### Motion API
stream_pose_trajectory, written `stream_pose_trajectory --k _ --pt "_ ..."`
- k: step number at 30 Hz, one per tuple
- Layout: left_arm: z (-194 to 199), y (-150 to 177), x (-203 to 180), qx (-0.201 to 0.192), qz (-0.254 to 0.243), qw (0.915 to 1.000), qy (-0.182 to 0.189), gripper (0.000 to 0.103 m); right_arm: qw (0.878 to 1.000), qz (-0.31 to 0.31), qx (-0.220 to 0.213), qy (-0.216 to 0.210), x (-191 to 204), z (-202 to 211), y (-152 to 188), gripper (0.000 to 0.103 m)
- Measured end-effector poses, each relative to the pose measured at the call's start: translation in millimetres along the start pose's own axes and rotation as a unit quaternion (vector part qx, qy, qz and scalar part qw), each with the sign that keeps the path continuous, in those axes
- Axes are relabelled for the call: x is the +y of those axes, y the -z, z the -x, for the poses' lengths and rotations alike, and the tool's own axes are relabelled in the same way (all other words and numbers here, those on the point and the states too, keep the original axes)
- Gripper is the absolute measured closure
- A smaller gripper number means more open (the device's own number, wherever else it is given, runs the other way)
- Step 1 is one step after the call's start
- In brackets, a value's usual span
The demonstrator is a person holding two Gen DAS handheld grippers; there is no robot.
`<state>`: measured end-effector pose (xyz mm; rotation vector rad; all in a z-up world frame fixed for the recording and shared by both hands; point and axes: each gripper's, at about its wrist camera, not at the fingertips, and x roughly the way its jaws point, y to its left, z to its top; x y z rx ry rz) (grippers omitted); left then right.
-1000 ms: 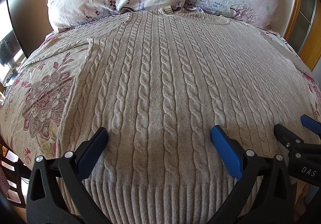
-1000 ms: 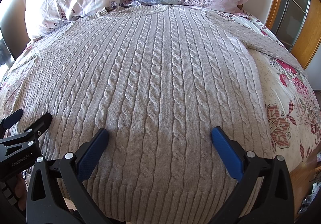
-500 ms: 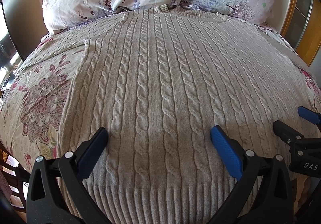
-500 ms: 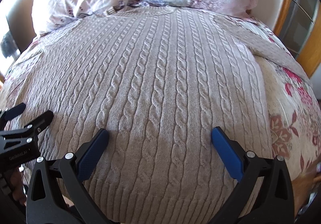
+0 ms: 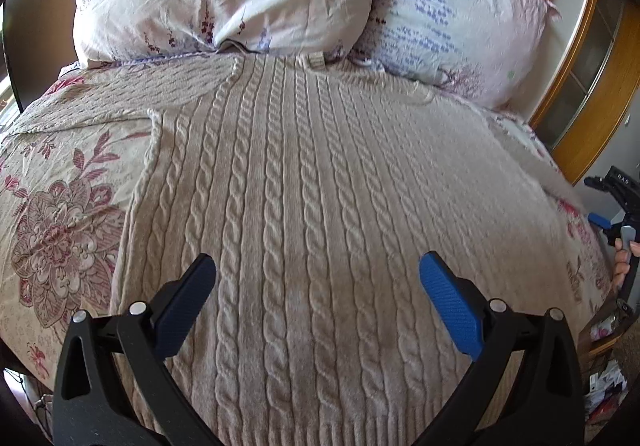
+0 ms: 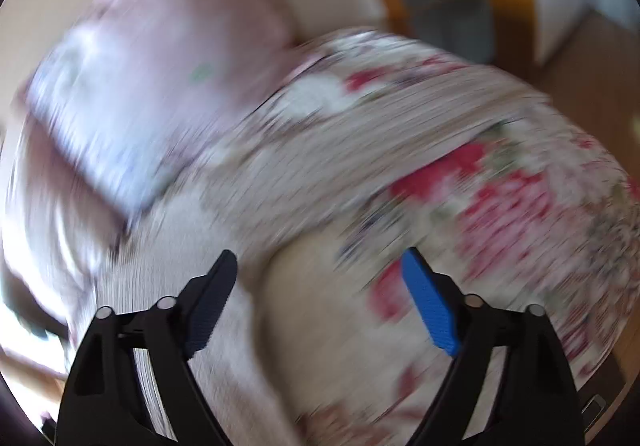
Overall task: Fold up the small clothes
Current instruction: 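Move the right tool to the sweater sleeve and close on its cuff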
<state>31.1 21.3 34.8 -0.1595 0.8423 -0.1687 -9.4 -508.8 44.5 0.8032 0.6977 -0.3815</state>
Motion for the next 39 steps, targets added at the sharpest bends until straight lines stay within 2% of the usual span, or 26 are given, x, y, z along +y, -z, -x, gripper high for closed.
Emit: stream_pose_trajectory --k 2,5,7,10,13,19,21,23,24,27,30,32,35,39 --pt "1.6 -7.7 1.7 -0.012 0.010 0.9998 0.009 0.002 0.998 -0.069 -0.012 0.004 -36.9 -2.6 -33.5 0.034" --pt "-1.0 -16.5 6.0 -0.010 0.030 0.9989 0.035 0.002 0.986 -0.163 -0.025 0.011 -86.7 -8.5 -68.8 0.044" --pt "-1.2 -19.3 10.0 -0.012 0.043 0.9986 0.028 0.002 0.979 -0.202 -0.027 0.009 -109.0 -13.6 -84.0 0.049" --pt "1.0 -22.7 17.2 -0.017 0.061 0.9978 0.023 0.002 0.973 -0.228 -0.021 0.019 -127.0 -24.8 -92.4 0.060" --pt "6.8 -26.3 25.7 -0.031 0.073 0.9968 0.009 0.002 0.965 -0.263 -0.008 0.014 -140.1 -38.3 -92.9 0.066" --pt "19.4 -34.5 56.2 -0.058 0.133 0.9894 -0.002 0.002 0.954 -0.300 -0.024 0.001 -157.2 -46.5 -97.4 0.067" --pt "23.4 -36.9 67.8 -0.064 0.153 0.9861 -0.014 0.002 0.955 -0.295 -0.026 0.011 -159.3 -46.5 -101.6 0.074" --pt "28.1 -38.9 81.0 -0.069 0.171 0.9825 -0.026 0.002 0.958 -0.282 -0.024 0.031 -157.7 -50.2 -105.2 0.093" --pt "30.2 -39.9 87.2 -0.071 0.178 0.9809 -0.032 0.002 0.961 -0.274 -0.025 0.040 -155.7 -51.7 -106.9 0.094" --pt "37.0 -42.4 109.1 -0.079 0.202 0.9749 -0.051 0.002 0.970 -0.229 -0.041 0.068 -136.0 -47.1 -113.4 0.094" --pt "43.3 -43.5 136.7 -0.089 0.242 0.9640 -0.067 0.002 0.982 -0.163 -0.086 0.051 -93.8 -29.7 -120.9 0.095" --pt "46.4 -43.0 154.2 -0.096 0.268 0.9563 -0.069 0.002 0.987 -0.116 -0.107 0.023 -56.9 -18.4 -124.0 0.095" --pt "49.3 -43.8 177.5 -0.104 0.298 0.9460 -0.072 0.002 0.990 -0.021 -0.132 -0.044 25.3 0.1 -118.2 0.095" --pt "50.4 -46.6 199.3 -0.106 0.324 0.9369 -0.076 0.002 0.977 0.093 -0.127 -0.142 132.1 11.8 -79.9 0.101"
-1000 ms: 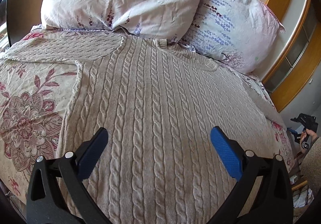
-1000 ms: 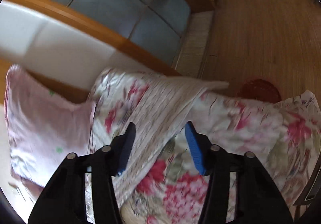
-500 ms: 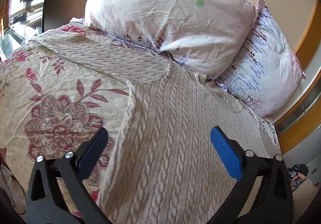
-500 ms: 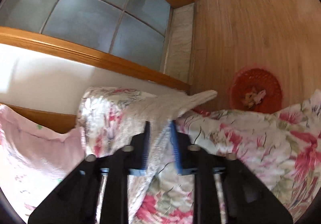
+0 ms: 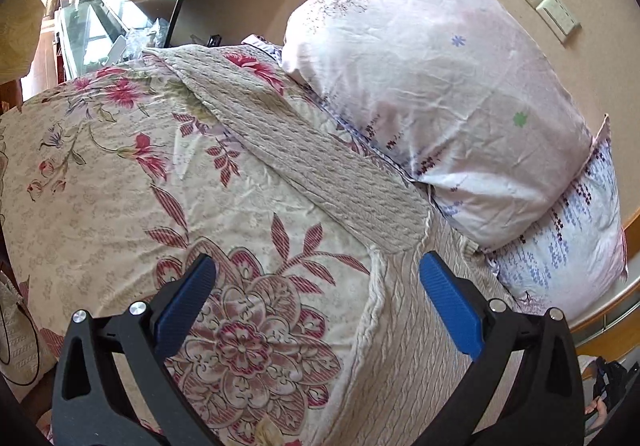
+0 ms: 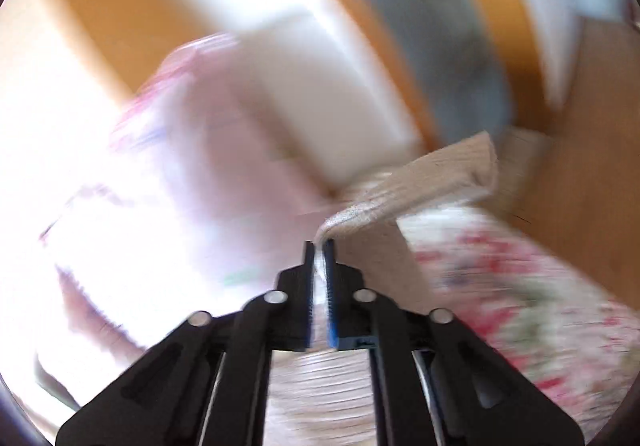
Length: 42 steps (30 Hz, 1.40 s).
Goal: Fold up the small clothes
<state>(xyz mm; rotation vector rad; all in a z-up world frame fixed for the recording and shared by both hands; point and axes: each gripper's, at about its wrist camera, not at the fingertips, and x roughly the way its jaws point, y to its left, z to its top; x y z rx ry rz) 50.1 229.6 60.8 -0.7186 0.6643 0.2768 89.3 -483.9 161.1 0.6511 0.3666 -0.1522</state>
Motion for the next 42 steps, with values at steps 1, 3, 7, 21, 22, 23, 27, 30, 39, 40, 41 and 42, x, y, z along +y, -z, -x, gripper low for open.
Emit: stream_pose_trajectory --k 1,3,7,21,22,23,27,30,39,40,41,42 --pt "-0.8 -2.2 2.2 -0.001 0.002 1.0000 -0.002 0.002 0.999 0.022 0.009 -0.026 25.7 -4.2 10.1 0.101" --pt "-3.0 -6.9 6.2 -0.003 0.003 1.0000 -0.007 0.002 0.994 0.063 0.043 -0.079 80.3 -15.2 42.1 0.101" --pt "-6.7 -10.4 13.4 0.000 0.007 1.0000 -0.005 0.002 0.968 0.159 0.142 -0.135 164.0 -50.3 133.7 0.101" --pt "-2.5 -14.9 27.9 0.005 -0.009 0.9998 -0.018 0.002 0.961 0.158 0.194 0.120 55.1 -126.8 100.7 0.036" --pt "-2.9 -13.7 27.5 0.007 -0.006 0.9998 -0.020 0.002 0.958 0.151 0.204 0.130 45.8 -137.4 96.2 0.041" --pt "-2.9 -12.4 26.4 0.008 -0.006 0.9997 -0.022 0.002 0.955 0.148 0.214 0.142 36.8 -146.2 90.8 0.045" --pt "-1.0 -6.0 22.2 0.011 -0.017 0.9993 -0.032 0.002 0.941 0.180 0.240 0.156 29.3 -185.6 92.5 0.049" --pt "2.1 -3.4 25.9 0.013 -0.020 0.9987 -0.046 0.002 0.930 0.212 0.250 0.165 35.2 -206.2 100.9 0.050" --pt "18.0 -13.5 43.6 -0.003 -0.001 0.9975 -0.070 0.002 0.925 0.204 0.250 0.202 16.0 -228.3 101.8 0.095" --pt "17.8 -14.5 45.1 -0.002 0.003 0.9975 -0.070 0.002 0.932 0.177 0.249 0.193 9.4 -226.1 96.2 0.095" --pt "16.9 -15.4 45.8 -0.001 0.006 0.9976 -0.069 0.002 0.936 0.164 0.245 0.192 6.3 -223.3 92.2 0.095" --pt "15.9 -16.2 46.7 0.001 0.009 0.9976 -0.068 0.002 0.939 0.162 0.234 0.193 5.5 -218.6 87.8 0.095"
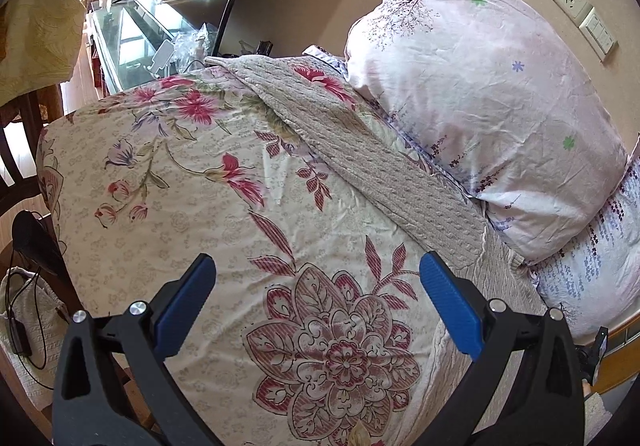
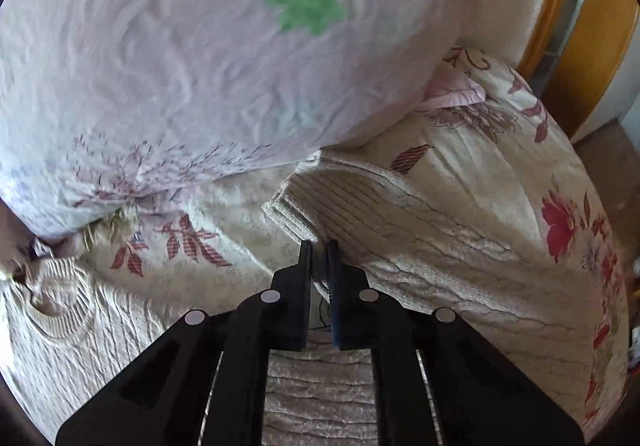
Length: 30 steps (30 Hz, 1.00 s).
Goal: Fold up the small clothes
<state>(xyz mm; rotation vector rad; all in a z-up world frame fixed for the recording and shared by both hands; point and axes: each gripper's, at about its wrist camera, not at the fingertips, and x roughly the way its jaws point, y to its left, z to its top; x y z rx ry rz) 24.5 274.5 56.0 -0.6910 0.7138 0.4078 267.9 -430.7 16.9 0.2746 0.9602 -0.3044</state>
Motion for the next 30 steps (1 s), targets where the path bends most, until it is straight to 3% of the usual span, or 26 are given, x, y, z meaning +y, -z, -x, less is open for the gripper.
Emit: stream_pose_trajectory --k 2,9,11,13,16,18,20,21,23,26,30 --pt "-2.8 -1.0 -1.4 0.002 -0.002 1.0000 0.002 0.002 1.000 -0.014 -0.015 -0.015 -8.7 8.4 -2.9 0.095" --pt "-17.0 -6.3 -14.4 0.013 -0.014 0.9996 0.021 0.002 0.986 -0.079 -0.067 -0.133 -14.7 52.9 -0.2 0.095" --pt "-20.5 -7.5 -17.1 0.017 -0.017 0.9994 0.027 0.002 0.981 -0.071 -0.083 -0.161 -8.6 63.0 0.9 0.101" --pt "-23.2 -8.4 -18.2 0.017 -0.017 0.9992 0.033 0.002 0.989 -0.019 -0.081 -0.120 10.1 61.9 0.3 0.101" --pt "-24.0 -8.8 -17.4 0.018 -0.013 0.9991 0.036 0.002 0.995 0.013 -0.027 -0.097 22.0 37.1 3.2 0.100" --pt "-20.1 -7.7 -15.4 0.013 -0.012 0.9991 0.038 0.002 0.996 0.018 -0.013 -0.090 22.5 27.5 8.4 0.090" --pt "-16.1 -6.4 -13.0 0.009 -0.015 0.9993 0.034 0.002 0.996 0.025 -0.016 -0.079 24.8 26.5 13.5 0.039" --pt "-14.4 -5.5 -11.4 0.007 -0.018 0.9994 0.029 0.002 0.996 0.036 -0.023 -0.083 26.2 25.5 15.5 0.037" --pt "-11.9 -4.0 -5.8 0.006 -0.013 0.9996 0.024 0.002 0.994 0.066 -0.022 -0.090 37.5 25.2 20.8 0.038" --pt "-12.6 -3.6 0.9 0.009 0.005 0.9998 0.020 0.002 0.992 0.106 -0.010 -0.065 52.4 20.5 28.2 0.050" --pt "-12.4 -3.7 -2.9 0.010 0.001 0.9997 0.021 0.002 0.990 0.138 0.007 -0.022 60.9 1.9 36.5 0.053"
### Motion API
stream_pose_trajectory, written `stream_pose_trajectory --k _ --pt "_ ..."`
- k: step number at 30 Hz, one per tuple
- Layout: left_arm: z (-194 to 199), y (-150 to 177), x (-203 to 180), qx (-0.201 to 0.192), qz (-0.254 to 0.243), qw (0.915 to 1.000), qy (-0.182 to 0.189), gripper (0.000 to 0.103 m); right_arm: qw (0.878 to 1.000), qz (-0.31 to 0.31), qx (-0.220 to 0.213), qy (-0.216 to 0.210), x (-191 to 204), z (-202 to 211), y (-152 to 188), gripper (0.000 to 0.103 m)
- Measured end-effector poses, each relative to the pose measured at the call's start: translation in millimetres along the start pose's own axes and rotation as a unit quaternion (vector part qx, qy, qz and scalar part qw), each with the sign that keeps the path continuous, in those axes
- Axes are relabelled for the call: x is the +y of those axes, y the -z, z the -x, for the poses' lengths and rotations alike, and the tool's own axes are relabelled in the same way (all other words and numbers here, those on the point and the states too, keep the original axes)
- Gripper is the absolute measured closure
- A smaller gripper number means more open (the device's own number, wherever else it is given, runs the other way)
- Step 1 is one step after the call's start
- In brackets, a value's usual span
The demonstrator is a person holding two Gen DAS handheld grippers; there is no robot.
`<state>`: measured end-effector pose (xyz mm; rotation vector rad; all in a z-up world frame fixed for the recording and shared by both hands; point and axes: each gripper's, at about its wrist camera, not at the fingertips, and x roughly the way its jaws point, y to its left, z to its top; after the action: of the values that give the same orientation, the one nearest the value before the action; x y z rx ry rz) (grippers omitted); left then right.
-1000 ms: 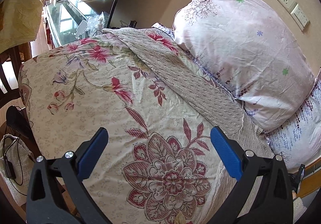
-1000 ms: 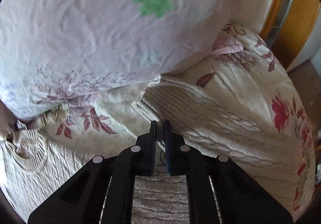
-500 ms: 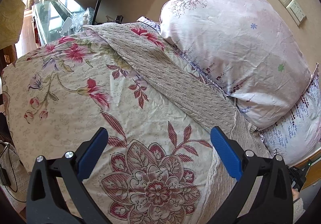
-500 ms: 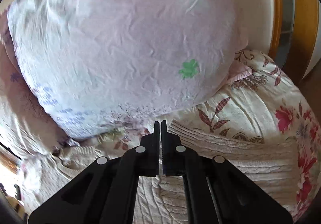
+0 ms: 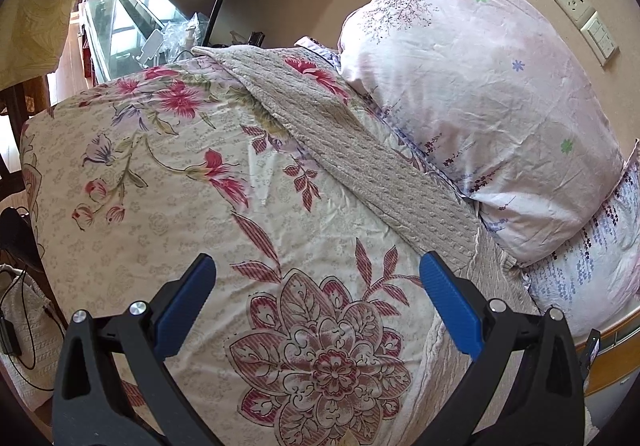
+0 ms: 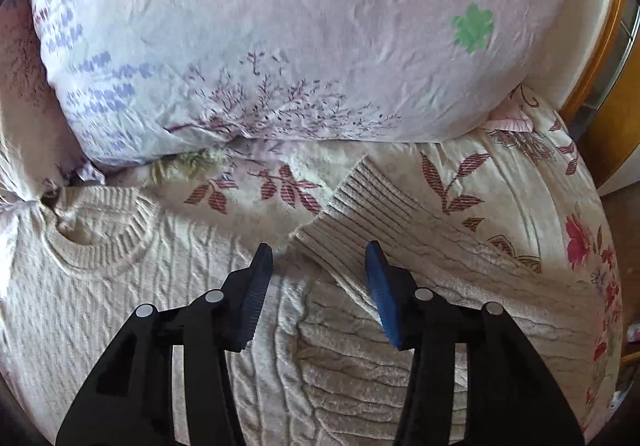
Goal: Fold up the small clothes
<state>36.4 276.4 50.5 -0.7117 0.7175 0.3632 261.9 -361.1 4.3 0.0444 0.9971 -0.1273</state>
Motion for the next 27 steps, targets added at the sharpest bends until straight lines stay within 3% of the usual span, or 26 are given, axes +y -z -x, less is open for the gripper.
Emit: stream_pose_trajectory --k 3,4,7,11,16,18,19,23,27 --pt "0.6 0.3 -4.9 -0.001 -0.014 0.9999 -0.001 0.002 1.000 0.017 -0.002 0.019 4.4 -6.2 4.6 0.054" --pt "0.7 0.4 -4.9 0.000 -0.014 0.9999 -0.001 0.002 1.000 0.005 -0.005 0.017 1.6 -6.5 4.6 0.061" --pt "-0.6 -1.3 -1.3 0.003 -0.006 1.0000 0.000 0.002 0.998 -0.059 -0.011 -0.025 -20.2 -6.7 0.4 0.073" --pt "-3.1 -3.6 2.5 0.006 0.001 1.0000 0.000 0.002 0.995 -0.092 0.003 -0.033 -32.1 -8.1 -2.3 0.072" --pt "-5.9 -3.5 -0.5 0.013 0.000 0.9999 0.005 0.002 0.998 -0.065 0.018 -0.008 -16.9 -18.8 -12.3 0.071" --pt "-5.8 -3.0 -3.1 0.014 -0.007 0.9999 0.005 0.002 0.998 -0.058 0.016 0.006 -1.2 -10.5 -12.2 0.091" --pt "-5.6 -3.4 -3.6 0.014 -0.010 0.9998 0.003 0.002 0.997 -0.074 0.011 0.001 -3.7 -6.5 -12.1 0.095" --pt "-5.2 -7.4 -2.7 0.016 -0.018 0.9997 -0.004 0.002 0.985 -0.156 -0.048 -0.060 -22.4 30.7 -9.9 0.095" --pt "-10.0 -14.7 -0.6 0.020 -0.017 0.9996 -0.011 0.002 0.970 -0.181 -0.111 -0.120 -16.1 85.5 -12.9 0.095"
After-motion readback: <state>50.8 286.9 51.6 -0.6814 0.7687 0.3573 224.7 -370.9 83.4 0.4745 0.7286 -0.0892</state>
